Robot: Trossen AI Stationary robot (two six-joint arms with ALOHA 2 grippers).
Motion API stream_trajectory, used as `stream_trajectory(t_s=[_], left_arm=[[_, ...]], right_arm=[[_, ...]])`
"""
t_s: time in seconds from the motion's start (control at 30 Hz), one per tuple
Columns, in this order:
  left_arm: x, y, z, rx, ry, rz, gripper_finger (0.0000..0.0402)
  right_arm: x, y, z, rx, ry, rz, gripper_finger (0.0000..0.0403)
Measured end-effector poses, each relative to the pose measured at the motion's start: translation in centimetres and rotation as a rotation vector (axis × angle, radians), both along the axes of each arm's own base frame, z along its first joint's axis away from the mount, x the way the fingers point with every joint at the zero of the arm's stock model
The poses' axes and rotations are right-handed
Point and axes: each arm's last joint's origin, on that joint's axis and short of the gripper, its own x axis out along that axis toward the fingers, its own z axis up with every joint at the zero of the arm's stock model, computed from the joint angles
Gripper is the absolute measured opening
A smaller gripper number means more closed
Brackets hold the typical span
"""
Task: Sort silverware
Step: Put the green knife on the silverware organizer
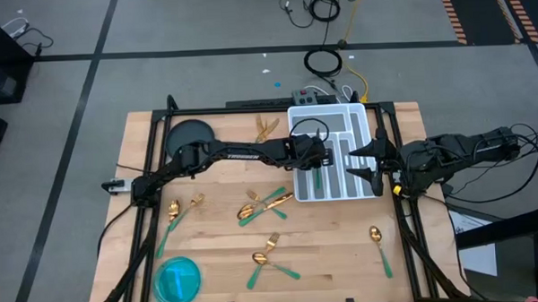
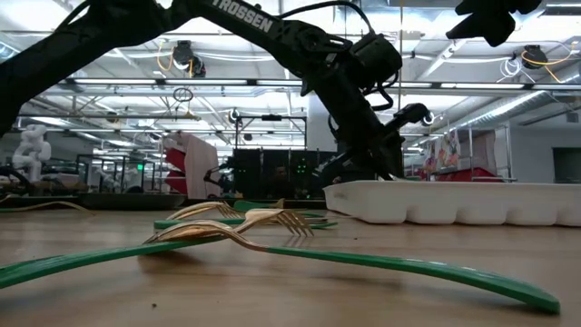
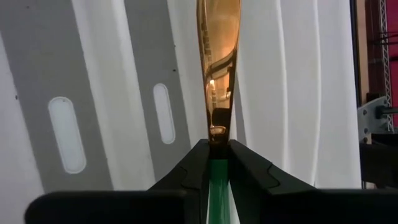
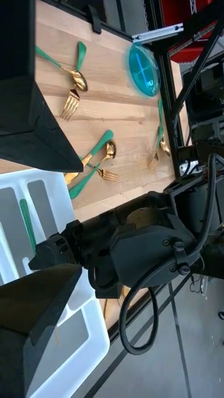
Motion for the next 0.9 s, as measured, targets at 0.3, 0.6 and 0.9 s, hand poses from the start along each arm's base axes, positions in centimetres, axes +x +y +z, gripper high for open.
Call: stream_trajectory(t_s=[0.3, 0.6, 0.9], left_arm=[[0.00, -0.01, 0.02, 0.008, 0.003, -0.015, 0.0063], [-0.02, -0.06, 0.01, 0.000, 0.006, -0.032, 0.0131], [-0.06, -0.15, 0.22, -0.034, -0.001, -0.055, 0.0148]], right_arm=[[0.00, 0.02, 0.00, 0.002, 0.000, 0.004, 0.0247], [0.00, 0.01, 0.00, 0.002, 0.001, 0.004, 0.0247], [0.00, 0.02, -0.01, 0.001, 0.002, 0.004, 0.0247]])
